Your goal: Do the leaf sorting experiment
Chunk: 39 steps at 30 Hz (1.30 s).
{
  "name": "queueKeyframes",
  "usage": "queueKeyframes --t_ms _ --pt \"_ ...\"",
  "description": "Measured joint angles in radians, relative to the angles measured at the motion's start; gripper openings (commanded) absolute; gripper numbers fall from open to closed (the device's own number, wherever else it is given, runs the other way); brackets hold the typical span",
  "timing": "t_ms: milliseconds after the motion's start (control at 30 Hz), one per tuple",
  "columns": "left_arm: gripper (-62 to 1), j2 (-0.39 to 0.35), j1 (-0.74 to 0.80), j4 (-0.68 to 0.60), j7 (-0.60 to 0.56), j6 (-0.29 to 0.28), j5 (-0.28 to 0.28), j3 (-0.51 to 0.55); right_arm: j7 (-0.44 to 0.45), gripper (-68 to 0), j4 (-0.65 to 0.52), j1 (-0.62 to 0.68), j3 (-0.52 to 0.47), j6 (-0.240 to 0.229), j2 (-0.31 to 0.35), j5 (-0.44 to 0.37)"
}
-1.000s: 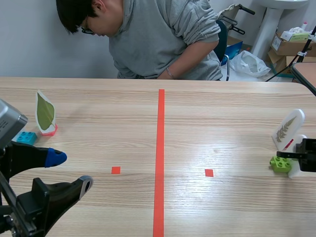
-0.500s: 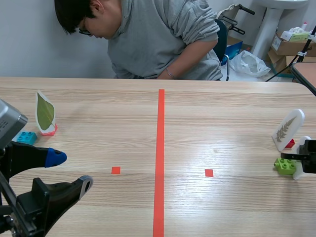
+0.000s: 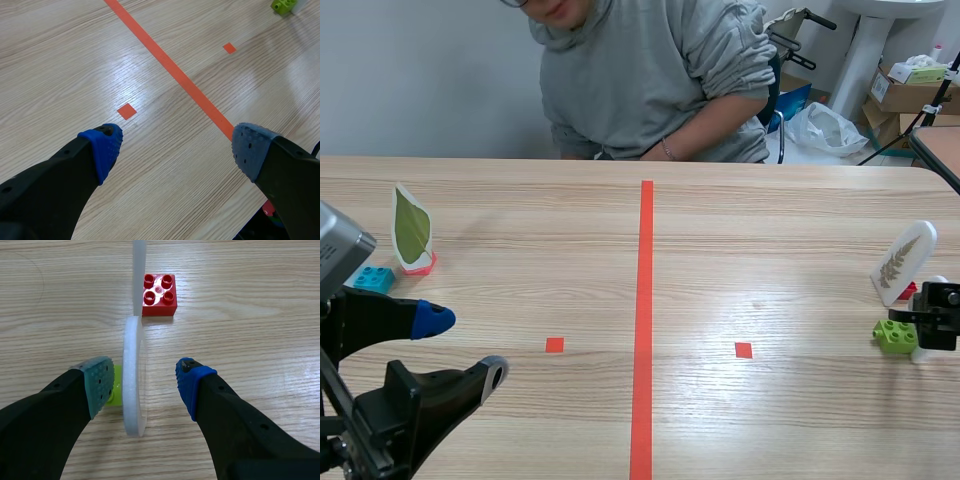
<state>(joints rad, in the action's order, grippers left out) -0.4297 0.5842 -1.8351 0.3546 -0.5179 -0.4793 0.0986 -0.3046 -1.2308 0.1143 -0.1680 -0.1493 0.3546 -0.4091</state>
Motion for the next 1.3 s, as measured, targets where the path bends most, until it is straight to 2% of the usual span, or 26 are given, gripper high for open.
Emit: queueKeyframes --t_ms 100,167,467,667,733,933,1033,1167,1300 --pt "-13.1 0.0 0.0 0.0 0.0 0.0 0.0 0.0 0.0 -26.2 0.0 0.0 0.0 0.023 0.0 0.0" --pt "-13.2 0.0 0.0 0.0 0.0 0.0 0.0 0.0 0.0 -23.1 0.0 0.0 0.0 0.023 0.0 0.0" --pt "-13.2 0.0 0.0 0.0 0.0 0.0 0.0 0.0 0.001 -23.0 -0.022 0.014 0.0 0.022 0.001 -0.003" --pt "-13.2 0.0 0.0 0.0 0.001 0.0 0.0 0.0 0.001 -23.0 -0.249 0.139 -0.027 0.001 0.014 -0.01" --pt "-13.2 0.0 0.0 0.0 0.001 0.0 0.0 0.0 0.0 -23.0 -0.315 0.18 -0.044 -0.045 0.032 -0.026" --pt "-13.2 0.0 0.0 0.0 0.0 0.0 0.0 0.0 0.0 -23.0 -0.469 0.287 -0.046 -0.179 0.092 -0.166" --pt "-13.2 0.0 0.0 0.0 0.0 0.0 0.0 0.0 0.0 -23.0 -0.531 0.32 -0.046 -0.238 0.121 -0.208" --pt "-13.1 0.0 0.0 0.0 -0.011 0.0 0.0 0.0 0.01 -23.0 -0.584 0.339 -0.045 -0.331 0.151 -0.244" --pt "-13.1 0.0 0.0 0.0 -0.037 0.0 0.0 0.0 0.01 -22.9 -0.594 0.351 -0.033 -0.443 0.173 -0.284"
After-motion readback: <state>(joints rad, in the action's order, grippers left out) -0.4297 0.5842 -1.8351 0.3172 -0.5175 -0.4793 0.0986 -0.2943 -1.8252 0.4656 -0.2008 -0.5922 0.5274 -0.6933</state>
